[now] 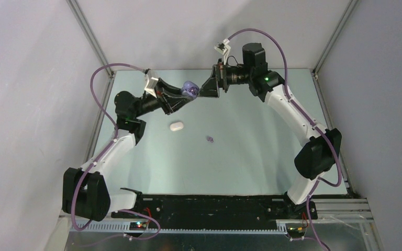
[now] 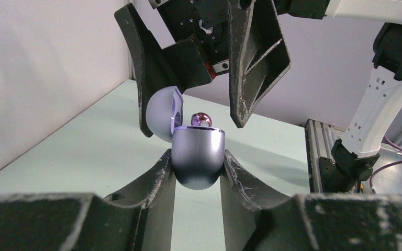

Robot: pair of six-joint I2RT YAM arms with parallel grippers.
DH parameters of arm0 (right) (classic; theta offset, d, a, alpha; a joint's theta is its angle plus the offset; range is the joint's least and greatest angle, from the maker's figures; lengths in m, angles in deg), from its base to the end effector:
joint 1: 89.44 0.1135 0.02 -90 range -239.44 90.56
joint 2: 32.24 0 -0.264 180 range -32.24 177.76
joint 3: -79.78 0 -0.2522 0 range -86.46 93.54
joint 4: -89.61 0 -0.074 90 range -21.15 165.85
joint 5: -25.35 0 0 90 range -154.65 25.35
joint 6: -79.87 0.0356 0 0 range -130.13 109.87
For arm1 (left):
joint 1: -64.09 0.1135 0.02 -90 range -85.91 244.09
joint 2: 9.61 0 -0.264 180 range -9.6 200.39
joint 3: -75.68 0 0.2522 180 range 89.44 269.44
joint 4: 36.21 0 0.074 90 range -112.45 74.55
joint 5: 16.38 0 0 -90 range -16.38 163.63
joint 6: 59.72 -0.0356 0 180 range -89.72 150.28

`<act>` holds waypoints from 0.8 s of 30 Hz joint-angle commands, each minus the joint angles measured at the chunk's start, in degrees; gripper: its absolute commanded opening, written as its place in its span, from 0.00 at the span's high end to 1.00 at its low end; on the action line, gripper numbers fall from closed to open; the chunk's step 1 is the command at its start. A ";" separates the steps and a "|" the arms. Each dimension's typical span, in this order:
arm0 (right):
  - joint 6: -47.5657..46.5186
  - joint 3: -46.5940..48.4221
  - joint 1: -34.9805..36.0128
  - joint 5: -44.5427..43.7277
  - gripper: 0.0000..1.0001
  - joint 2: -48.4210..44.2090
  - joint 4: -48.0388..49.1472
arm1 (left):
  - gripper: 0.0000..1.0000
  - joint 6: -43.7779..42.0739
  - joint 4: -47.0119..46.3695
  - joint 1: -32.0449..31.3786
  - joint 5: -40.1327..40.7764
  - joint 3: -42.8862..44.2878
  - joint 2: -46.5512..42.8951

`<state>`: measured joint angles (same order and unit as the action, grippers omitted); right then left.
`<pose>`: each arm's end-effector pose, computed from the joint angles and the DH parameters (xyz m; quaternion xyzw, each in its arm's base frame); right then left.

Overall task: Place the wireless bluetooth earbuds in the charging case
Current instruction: Adjust the right earbud in the right side groove of the charging case.

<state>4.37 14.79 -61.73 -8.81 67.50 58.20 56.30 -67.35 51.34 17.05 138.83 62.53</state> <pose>0.3389 0.2113 0.4140 -0.3607 0.6693 0.5404 0.3605 0.2615 -0.0896 0.3607 0.3338 0.5336 -0.4920 0.6015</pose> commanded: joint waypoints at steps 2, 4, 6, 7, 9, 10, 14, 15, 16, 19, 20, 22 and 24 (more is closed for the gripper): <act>1.58 4.69 1.71 -7.05 0.01 -0.98 -0.03 | 1.00 -0.92 -1.86 0.39 0.79 -0.26 -0.90; 1.98 6.44 2.82 -15.18 0.01 -0.65 -2.08 | 1.00 -1.27 -1.85 0.44 0.88 -0.22 -0.98; 2.18 8.05 4.03 -21.87 0.01 -0.27 -3.88 | 1.00 -1.57 -1.74 0.40 1.23 -0.21 -1.14; 2.24 8.93 4.77 -25.00 0.01 -0.12 -4.14 | 1.00 -1.89 -1.62 0.43 1.63 -0.19 -1.19; 1.96 9.51 5.73 -26.48 0.01 -0.03 -4.50 | 1.00 -2.13 -1.25 0.39 1.83 -0.24 -1.37; 1.73 9.74 6.23 -26.52 0.00 -0.01 -4.45 | 1.00 -2.21 -1.13 0.41 1.87 -0.29 -1.38; 1.22 9.59 6.47 -26.48 0.01 -0.03 -4.41 | 1.00 -2.23 -0.98 0.45 1.90 -0.50 -1.66; 1.27 9.50 6.39 -26.48 0.01 -0.11 -4.41 | 1.00 -2.23 -0.98 0.40 2.04 -0.55 -1.70; 1.29 9.32 6.15 -26.43 0.01 -0.14 -4.43 | 1.00 -2.17 -0.91 0.42 2.15 -0.53 -1.79; 1.58 8.52 5.59 -25.52 0.01 -0.70 -4.15 | 1.00 -1.69 -0.80 0.48 2.58 -0.52 -1.78; 1.63 7.82 5.14 -25.08 0.01 -0.96 -3.75 | 1.00 -1.55 -0.80 0.52 2.64 -0.47 -1.81; 1.65 6.77 4.60 -23.94 0.01 -1.48 -3.45 | 1.00 -1.12 -0.75 0.70 2.81 -0.38 -1.78; 1.04 5.57 4.21 -22.30 0.01 -2.13 -3.09 | 1.00 -0.68 -0.72 0.84 2.98 -0.20 -1.69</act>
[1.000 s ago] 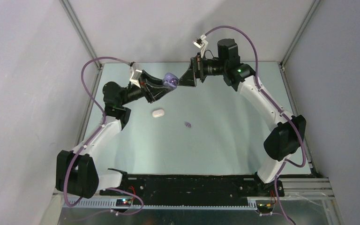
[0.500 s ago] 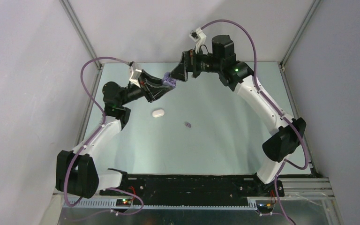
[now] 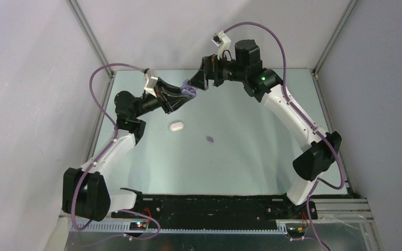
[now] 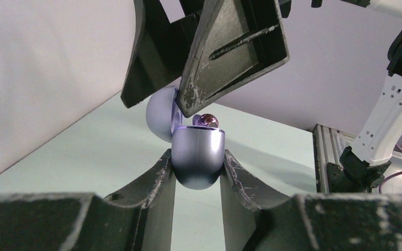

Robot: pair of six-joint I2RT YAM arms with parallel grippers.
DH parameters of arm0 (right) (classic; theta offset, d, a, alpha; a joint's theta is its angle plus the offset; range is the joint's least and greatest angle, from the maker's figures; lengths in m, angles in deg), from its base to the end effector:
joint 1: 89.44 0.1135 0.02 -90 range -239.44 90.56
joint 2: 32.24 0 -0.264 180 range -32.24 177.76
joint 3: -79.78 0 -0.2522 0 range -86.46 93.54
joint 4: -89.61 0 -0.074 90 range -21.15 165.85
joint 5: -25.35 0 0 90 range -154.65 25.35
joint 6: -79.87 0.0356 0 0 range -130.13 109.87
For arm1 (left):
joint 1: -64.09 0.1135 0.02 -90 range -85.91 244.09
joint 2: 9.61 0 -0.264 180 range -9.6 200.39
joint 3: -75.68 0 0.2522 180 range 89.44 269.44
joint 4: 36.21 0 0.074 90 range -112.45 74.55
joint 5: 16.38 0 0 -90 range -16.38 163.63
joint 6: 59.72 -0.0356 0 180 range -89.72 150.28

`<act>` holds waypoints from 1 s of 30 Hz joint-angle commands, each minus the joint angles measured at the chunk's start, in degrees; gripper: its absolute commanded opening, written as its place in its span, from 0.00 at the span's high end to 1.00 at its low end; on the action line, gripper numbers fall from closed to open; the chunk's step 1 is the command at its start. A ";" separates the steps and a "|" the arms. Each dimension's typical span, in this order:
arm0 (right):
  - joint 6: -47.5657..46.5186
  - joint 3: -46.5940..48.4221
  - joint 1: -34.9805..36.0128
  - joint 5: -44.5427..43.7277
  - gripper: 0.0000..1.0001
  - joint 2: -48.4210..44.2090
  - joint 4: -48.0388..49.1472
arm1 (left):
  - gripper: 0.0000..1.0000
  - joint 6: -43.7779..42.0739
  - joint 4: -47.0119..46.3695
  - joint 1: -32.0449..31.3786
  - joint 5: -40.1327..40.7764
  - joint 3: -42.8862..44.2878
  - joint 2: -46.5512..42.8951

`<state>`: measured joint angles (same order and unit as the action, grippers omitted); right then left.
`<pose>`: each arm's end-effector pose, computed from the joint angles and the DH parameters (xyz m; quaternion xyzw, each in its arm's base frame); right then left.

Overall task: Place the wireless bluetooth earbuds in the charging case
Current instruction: Adjust the right earbud in the right side groove of the charging case.

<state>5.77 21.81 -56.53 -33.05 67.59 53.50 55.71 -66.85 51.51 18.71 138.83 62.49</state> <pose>0.3255 0.2329 0.4438 -0.2780 0.7246 0.4403 0.4514 0.2628 -0.0885 0.3604 0.3234 0.5378 -0.4839 0.6100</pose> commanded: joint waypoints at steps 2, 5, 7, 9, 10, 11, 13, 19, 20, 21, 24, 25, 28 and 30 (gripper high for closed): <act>-1.02 -2.45 -1.12 2.65 0.01 -2.68 1.76 | 1.00 0.27 -1.21 0.75 1.57 0.02 -1.57; -1.40 -3.62 -1.19 2.83 0.01 -3.16 1.92 | 1.00 0.56 -1.30 0.94 1.67 0.37 -1.38; -1.28 -3.97 -1.38 3.34 0.01 -3.16 2.29 | 1.00 0.66 -1.30 0.97 1.60 0.52 -1.17; -1.11 -4.02 -1.54 4.19 0.01 -3.11 2.69 | 1.00 0.77 -1.30 1.04 1.52 0.57 -1.09; -1.00 -4.03 -1.62 4.49 0.01 -3.01 2.81 | 1.00 0.81 -1.30 1.05 1.42 0.55 -1.04; -0.80 -3.96 -1.82 4.64 0.01 -2.99 3.12 | 1.00 0.87 -1.30 1.11 1.36 0.54 -1.06; -0.08 -3.91 -2.28 5.60 0.01 -2.90 4.21 | 1.00 0.99 -1.37 1.11 1.06 0.53 -0.97; 1.35 -2.80 -3.93 14.28 0.01 -2.45 7.26 | 1.00 1.74 -2.05 1.15 -0.07 0.74 -0.74; 1.20 -2.89 -3.96 15.97 0.01 -2.56 7.29 | 1.00 1.89 -2.15 1.15 -0.16 0.81 -0.69; 0.99 -3.24 -3.98 16.71 0.01 -2.72 7.44 | 1.00 1.94 -2.21 1.15 -0.23 0.91 -0.61; 0.32 -3.85 -3.84 17.79 0.01 -3.00 7.26 | 1.00 2.07 -2.41 1.16 -0.27 1.24 -0.37; 0.00 -3.96 -3.83 17.45 0.01 -2.98 7.07 | 1.00 2.16 -2.43 1.20 -0.25 1.33 -0.27; -0.80 -4.00 -3.68 17.38 0.01 -2.75 6.35 | 1.00 2.40 -2.44 1.26 -0.23 1.66 -0.13; -0.97 -4.03 -3.47 17.52 0.01 -2.53 6.29 | 1.00 2.50 -2.44 1.29 -0.31 1.75 -0.07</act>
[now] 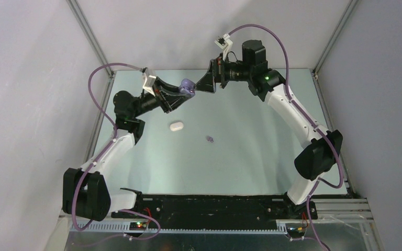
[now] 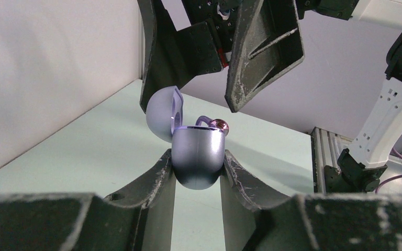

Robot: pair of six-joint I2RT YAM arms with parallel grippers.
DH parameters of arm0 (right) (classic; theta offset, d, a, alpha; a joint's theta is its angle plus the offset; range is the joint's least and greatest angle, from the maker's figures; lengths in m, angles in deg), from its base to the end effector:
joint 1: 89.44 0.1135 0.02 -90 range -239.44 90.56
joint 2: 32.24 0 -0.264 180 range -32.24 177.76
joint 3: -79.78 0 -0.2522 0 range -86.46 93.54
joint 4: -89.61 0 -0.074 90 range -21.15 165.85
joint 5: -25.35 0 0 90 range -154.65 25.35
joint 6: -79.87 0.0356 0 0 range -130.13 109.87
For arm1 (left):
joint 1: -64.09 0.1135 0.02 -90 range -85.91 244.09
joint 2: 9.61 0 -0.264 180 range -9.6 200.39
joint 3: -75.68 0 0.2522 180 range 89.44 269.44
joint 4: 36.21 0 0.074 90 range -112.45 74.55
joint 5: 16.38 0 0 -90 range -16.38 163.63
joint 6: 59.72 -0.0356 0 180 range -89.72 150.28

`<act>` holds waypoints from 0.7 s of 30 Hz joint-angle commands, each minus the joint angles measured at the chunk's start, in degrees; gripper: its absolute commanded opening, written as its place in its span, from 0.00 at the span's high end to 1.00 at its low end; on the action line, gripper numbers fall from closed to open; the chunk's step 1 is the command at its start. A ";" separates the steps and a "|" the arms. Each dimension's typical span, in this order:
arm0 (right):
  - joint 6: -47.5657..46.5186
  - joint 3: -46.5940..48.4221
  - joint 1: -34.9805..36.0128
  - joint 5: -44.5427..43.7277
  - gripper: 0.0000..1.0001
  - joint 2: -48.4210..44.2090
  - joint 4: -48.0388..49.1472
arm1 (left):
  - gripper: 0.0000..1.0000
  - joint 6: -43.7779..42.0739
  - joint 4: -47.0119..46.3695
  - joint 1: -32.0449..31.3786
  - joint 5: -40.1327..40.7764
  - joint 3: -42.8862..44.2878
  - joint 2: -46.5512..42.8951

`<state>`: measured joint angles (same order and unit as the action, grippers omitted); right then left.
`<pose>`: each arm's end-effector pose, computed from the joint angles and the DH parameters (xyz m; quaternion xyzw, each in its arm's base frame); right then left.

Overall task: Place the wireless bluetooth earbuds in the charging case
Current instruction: Adjust the right earbud in the right side groove of the charging case.

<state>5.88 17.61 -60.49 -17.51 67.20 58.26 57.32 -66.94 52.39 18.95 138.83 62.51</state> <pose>0.3359 0.2156 0.4315 -0.3283 0.6845 0.5073 0.4078 0.2643 -0.0844 0.3605 0.3102 0.5446 -0.4869 0.6084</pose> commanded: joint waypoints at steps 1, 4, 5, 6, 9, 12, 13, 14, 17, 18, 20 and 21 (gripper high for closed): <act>-1.23 0.17 0.58 2.12 0.01 -2.03 1.55 | 1.00 0.96 -2.31 0.43 -0.64 1.76 -0.11; -1.52 0.47 0.86 2.72 0.01 -1.75 1.65 | 1.00 0.95 -2.19 0.41 -0.64 1.70 -0.24; -1.53 0.49 0.89 2.75 0.01 -1.72 1.58 | 1.00 0.91 -2.18 0.43 -0.66 1.69 -0.23; -1.54 0.56 0.91 2.65 0.01 -1.60 1.54 | 1.00 0.91 -2.18 0.40 -0.66 1.68 -0.20; -1.70 0.67 0.92 2.41 0.01 -1.39 1.48 | 1.00 1.03 -2.17 0.45 -0.61 1.67 -0.18; -2.06 0.82 1.11 2.09 0.01 -1.09 1.29 | 1.00 1.14 -2.18 0.47 -0.54 1.77 -0.04; -2.14 0.85 1.24 2.00 0.01 -1.05 1.16 | 1.00 1.09 -2.22 0.46 -0.57 1.79 -0.04; -2.37 0.97 1.35 1.67 0.01 -0.97 1.11 | 1.00 1.17 -2.25 0.57 -0.60 1.73 -0.07; -2.77 1.48 1.82 0.62 0.01 -0.56 0.47 | 1.00 1.25 -2.35 0.52 -0.55 1.60 -0.08; -2.88 1.53 1.86 0.38 0.01 -0.39 0.41 | 1.00 1.23 -2.35 0.53 -0.55 1.51 -0.15; -2.87 1.72 1.97 0.18 0.01 -0.17 0.36 | 1.00 1.30 -2.38 0.53 -0.52 1.33 -0.17; -2.89 1.87 2.01 0.16 0.01 -0.06 0.36 | 1.00 1.28 -2.41 0.54 -0.52 1.24 -0.21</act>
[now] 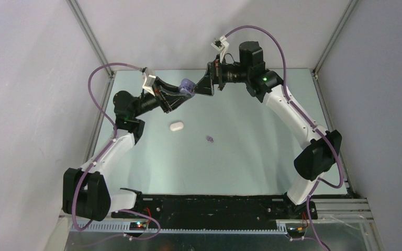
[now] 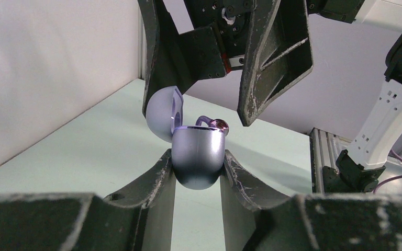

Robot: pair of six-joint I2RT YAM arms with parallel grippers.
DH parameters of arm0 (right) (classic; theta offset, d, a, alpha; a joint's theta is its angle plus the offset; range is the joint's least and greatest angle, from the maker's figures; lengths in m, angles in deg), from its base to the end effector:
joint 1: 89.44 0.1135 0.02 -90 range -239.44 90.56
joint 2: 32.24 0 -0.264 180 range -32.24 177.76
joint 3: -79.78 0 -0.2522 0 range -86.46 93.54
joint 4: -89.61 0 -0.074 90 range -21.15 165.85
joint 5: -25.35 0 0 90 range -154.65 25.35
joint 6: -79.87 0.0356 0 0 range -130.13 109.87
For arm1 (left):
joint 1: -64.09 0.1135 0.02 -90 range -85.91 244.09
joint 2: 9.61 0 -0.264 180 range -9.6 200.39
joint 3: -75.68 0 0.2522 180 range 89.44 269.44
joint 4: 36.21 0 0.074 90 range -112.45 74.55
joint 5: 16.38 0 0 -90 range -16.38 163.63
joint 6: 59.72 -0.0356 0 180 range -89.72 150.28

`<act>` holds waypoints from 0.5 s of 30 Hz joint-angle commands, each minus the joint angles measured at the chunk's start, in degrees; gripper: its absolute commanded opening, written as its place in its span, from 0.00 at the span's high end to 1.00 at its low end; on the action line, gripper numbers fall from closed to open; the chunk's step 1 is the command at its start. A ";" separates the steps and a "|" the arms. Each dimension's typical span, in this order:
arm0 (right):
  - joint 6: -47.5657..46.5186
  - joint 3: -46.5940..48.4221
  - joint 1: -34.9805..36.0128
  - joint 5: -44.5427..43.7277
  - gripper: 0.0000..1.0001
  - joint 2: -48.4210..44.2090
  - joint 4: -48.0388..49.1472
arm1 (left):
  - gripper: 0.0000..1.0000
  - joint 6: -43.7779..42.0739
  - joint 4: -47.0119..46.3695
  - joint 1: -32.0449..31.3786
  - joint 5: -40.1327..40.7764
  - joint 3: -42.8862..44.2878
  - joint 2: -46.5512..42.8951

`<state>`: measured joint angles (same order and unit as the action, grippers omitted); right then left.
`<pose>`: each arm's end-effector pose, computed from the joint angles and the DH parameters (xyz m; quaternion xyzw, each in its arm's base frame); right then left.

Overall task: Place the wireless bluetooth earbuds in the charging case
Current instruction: Adjust the right earbud in the right side groove of the charging case.

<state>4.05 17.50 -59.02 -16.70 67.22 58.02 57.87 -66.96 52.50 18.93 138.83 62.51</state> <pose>0.3299 0.2244 0.4304 -0.3507 0.6739 0.5099 0.4034 0.2644 -0.0839 0.3605 0.3073 0.5462 -0.4893 0.6065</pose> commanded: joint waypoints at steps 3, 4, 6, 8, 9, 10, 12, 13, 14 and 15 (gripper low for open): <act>-1.29 2.39 0.76 -1.15 0.01 0.26 0.26 | 1.00 0.71 -2.45 0.46 -0.48 1.11 -0.29; -1.27 2.52 0.82 -1.34 0.01 0.35 0.18 | 1.00 0.71 -2.48 0.51 -0.49 1.08 -0.37; -1.07 2.56 0.87 -2.22 0.01 0.48 -0.03 | 1.00 0.78 -2.55 0.48 -0.48 1.05 -0.33; -0.98 2.60 0.75 -3.05 0.01 0.65 -0.23 | 1.00 0.78 -2.59 0.58 -0.50 1.02 -0.39; -0.90 2.67 0.78 -3.76 0.01 0.65 -0.30 | 1.00 0.73 -2.60 0.59 -0.45 1.04 -0.39; -0.70 2.65 0.74 -4.06 0.01 0.74 -0.44 | 1.00 0.76 -2.60 0.61 -0.49 0.95 -0.35; -0.38 2.61 0.66 -4.66 0.01 0.94 -0.50 | 1.00 0.70 -2.58 0.61 -0.50 0.85 -0.28; -0.29 2.58 0.51 -4.98 0.01 0.93 -0.53 | 1.00 0.64 -2.59 0.65 -0.54 0.78 -0.34; -0.05 2.59 0.52 -5.28 0.01 1.03 -0.54 | 1.00 0.67 -2.59 0.64 -0.58 0.69 -0.41; 0.01 2.53 0.41 -5.38 0.01 1.01 -0.52 | 1.00 0.63 -2.60 0.67 -0.54 0.65 -0.45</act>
<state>3.63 17.59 -58.43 -20.18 67.79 57.04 57.87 -66.96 52.67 18.95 138.83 62.51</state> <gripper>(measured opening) 0.992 0.361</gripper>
